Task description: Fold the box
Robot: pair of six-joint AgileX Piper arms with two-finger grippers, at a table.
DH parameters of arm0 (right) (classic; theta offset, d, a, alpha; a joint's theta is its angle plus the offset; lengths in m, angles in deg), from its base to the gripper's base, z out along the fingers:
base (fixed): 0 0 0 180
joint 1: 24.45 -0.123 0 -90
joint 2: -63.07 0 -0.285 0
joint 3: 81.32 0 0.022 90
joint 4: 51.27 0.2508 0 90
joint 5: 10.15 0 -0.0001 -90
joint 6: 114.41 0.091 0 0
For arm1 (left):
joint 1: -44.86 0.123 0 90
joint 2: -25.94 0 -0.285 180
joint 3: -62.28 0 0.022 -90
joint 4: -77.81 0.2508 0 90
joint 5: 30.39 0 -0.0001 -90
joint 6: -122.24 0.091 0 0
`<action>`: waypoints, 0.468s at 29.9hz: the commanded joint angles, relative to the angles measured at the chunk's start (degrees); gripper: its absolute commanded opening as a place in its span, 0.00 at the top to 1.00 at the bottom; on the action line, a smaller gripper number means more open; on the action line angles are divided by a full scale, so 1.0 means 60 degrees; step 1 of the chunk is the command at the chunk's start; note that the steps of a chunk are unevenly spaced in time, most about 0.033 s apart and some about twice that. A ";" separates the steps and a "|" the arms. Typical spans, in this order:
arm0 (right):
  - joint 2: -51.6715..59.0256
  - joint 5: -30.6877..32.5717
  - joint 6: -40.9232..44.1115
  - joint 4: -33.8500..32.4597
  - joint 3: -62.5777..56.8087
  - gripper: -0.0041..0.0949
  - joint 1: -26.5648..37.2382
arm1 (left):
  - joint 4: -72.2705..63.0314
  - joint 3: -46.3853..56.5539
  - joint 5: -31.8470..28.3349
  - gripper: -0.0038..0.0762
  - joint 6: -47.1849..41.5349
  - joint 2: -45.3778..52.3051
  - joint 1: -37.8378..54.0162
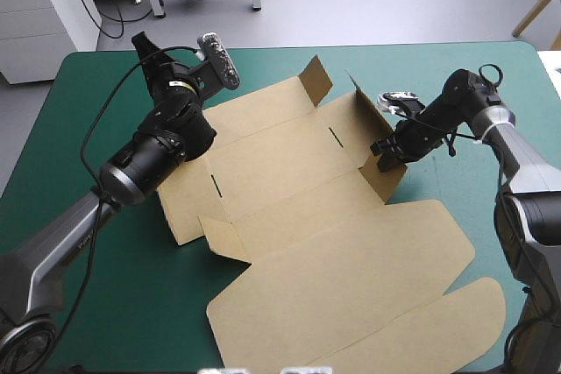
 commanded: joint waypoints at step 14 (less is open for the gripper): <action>0.0500 -0.0213 -0.0638 -0.1064 0.1922 0.98 -0.0550 | -0.1538 -0.0303 0.0154 0.94 -0.0103 0.0417 -0.0032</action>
